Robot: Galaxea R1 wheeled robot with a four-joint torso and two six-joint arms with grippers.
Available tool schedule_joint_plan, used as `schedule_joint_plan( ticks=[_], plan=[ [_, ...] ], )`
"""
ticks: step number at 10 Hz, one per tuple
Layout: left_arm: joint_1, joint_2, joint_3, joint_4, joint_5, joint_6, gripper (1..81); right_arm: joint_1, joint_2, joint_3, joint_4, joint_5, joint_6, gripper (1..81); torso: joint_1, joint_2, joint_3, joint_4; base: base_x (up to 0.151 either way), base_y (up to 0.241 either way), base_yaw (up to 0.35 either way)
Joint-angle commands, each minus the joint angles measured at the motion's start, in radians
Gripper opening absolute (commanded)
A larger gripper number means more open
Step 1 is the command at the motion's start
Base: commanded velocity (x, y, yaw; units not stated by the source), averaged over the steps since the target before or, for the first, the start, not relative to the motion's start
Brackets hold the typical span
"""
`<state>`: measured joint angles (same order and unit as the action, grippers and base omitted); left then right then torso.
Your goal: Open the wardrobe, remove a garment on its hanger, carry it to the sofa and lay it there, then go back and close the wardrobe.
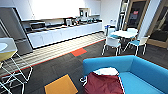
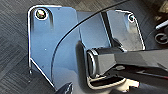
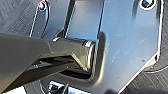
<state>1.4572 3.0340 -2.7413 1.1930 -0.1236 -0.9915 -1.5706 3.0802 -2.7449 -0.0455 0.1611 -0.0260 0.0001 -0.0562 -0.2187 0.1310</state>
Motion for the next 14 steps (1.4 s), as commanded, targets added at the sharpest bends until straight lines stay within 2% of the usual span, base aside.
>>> schedule_joint_plan(
  ticks=[1,2,4,5,6,7,8,14],
  plan=[
    [-0.024,-0.001,0.0,0.013,0.039,0.008,81.1,0.022,0.01,0.007,-0.002,-0.055,-0.003,81.1,0.0,0.0,-0.001,0.0,0.0,0.0,0.256],
    [-0.024,-0.001,0.0,0.013,0.039,0.008,81.1,0.023,0.01,0.008,-0.002,-0.057,-0.002,81.1,0.0,0.0,0.005,-0.088,0.0,0.0,0.256],
    [-0.024,-0.001,0.0,0.011,0.039,0.008,81.1,0.025,0.01,0.008,-0.002,-0.057,-0.002,81.1,0.0,0.0,0.013,-0.111,0.0,0.0,0.256],
    [-0.025,-0.001,0.0,0.011,0.039,0.008,81.1,0.025,0.01,0.008,-0.002,-0.057,-0.003,81.1,0.0,0.0,0.015,-0.04,0.0,0.0,0.256],
    [-0.024,-0.003,0.0,0.011,0.039,0.008,81.1,0.025,0.01,0.008,-0.002,-0.057,-0.003,81.1,0.0,0.0,0.016,-0.071,0.0,0.0,0.256],
    [-0.025,-0.003,0.0,0.011,0.039,0.008,81.1,0.025,0.01,0.005,-0.002,-0.058,-0.003,81.1,0.0,0.0,0.016,-0.093,0.0,0.0,0.256],
    [-0.025,-0.003,0.0,0.011,0.039,0.008,81.1,0.025,0.01,0.004,-0.002,-0.058,-0.003,81.1,0.0,0.0,0.016,-0.103,0.0,0.0,0.256],
    [-0.025,0.0,0.0,0.011,0.039,0.008,81.1,0.02,0.011,0.002,-0.002,-0.066,-0.003,81.1,0.0,0.0,0.016,-0.101,0.0,0.0,0.256]
  ],
)
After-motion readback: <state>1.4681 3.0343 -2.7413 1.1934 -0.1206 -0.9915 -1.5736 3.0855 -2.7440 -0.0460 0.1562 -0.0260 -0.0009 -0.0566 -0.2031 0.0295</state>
